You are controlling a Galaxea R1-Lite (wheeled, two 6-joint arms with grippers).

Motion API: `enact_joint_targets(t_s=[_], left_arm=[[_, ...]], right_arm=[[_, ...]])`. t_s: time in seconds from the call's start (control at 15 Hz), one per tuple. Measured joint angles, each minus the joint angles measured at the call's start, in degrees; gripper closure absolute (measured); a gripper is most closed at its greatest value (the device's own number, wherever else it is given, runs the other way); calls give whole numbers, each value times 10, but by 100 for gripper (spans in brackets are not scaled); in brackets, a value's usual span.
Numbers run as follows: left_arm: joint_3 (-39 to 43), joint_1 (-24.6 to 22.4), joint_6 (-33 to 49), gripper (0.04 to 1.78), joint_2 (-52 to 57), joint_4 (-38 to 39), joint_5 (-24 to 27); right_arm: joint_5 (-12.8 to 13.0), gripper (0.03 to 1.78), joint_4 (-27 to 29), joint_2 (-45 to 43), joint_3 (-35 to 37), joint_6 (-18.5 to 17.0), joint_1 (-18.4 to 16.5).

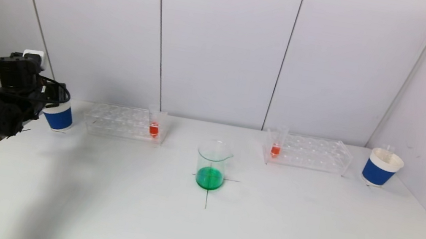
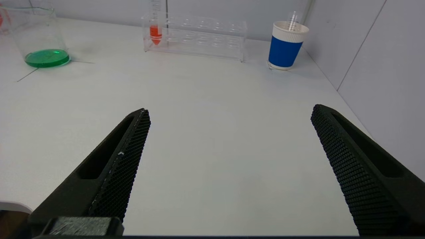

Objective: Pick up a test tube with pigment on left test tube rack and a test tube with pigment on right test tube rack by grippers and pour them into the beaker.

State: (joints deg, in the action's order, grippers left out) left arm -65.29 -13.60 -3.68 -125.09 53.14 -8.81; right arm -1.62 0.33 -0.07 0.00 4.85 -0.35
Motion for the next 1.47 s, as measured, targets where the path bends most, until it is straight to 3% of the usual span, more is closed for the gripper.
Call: enact_joint_targets(t_s=[0.2,0.4,1.0,1.47], left_arm=[[0,0,0,36,0,0,0],[1,0,0,10,0,0,0],[4,4,1,6,19,-2,8],[84,61,13,6,123,-3,57]], right_arm=[[0,5,0,0,0,0,0],[0,5,0,0,0,0,0],[0,5,0,0,0,0,0],[0,5,0,0,0,0,0]])
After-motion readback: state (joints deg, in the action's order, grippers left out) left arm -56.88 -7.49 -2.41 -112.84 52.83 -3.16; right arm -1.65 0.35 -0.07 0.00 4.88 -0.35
